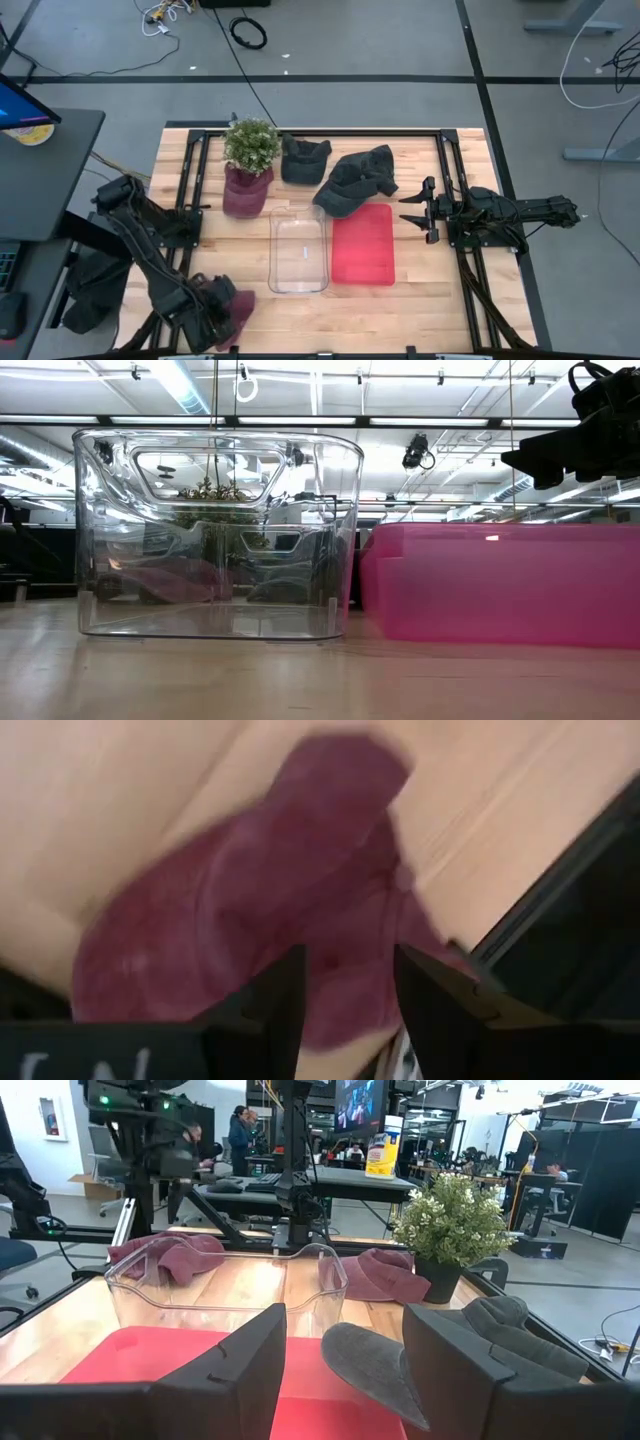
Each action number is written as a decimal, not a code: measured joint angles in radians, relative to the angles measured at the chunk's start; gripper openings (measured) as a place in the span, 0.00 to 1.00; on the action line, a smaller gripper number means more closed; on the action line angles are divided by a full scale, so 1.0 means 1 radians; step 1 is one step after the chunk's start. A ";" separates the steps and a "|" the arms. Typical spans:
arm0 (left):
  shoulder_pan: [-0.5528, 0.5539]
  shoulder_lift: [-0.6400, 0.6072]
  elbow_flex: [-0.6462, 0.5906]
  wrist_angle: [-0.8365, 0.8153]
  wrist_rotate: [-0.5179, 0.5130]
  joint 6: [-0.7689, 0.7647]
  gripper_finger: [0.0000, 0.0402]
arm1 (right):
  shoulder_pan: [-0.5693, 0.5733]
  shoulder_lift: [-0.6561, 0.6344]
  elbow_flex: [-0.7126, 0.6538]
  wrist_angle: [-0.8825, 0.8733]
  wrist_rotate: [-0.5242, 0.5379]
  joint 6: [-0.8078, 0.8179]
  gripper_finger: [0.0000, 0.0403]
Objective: Pick & Place hat
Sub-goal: Put the bottom red cap into the transparent bin
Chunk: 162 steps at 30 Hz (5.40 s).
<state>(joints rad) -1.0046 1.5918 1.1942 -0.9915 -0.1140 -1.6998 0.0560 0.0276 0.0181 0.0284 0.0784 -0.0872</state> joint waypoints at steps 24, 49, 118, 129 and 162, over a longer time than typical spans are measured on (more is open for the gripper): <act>-0.008 0.032 -0.130 -0.011 0.093 -0.116 0.38 | 0.000 0.000 0.000 0.000 0.000 0.000 0.51; 0.045 0.032 -0.069 -0.039 0.180 0.273 0.02 | 0.000 0.000 0.000 0.000 0.000 0.000 0.51; 0.599 0.307 0.515 -0.248 -0.495 1.517 0.02 | 0.000 0.000 0.000 0.000 0.000 0.000 0.51; 0.590 0.335 0.513 -0.243 -0.468 1.502 0.02 | 0.000 0.000 0.000 0.000 0.000 0.000 0.51; 0.704 0.489 0.514 -0.213 -0.221 1.551 0.02 | 0.000 0.000 0.000 -0.001 0.000 0.000 0.51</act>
<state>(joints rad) -0.3007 2.0809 1.7081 -1.2048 -0.3354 -0.1492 0.0561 0.0273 0.0181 0.0277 0.0786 -0.0872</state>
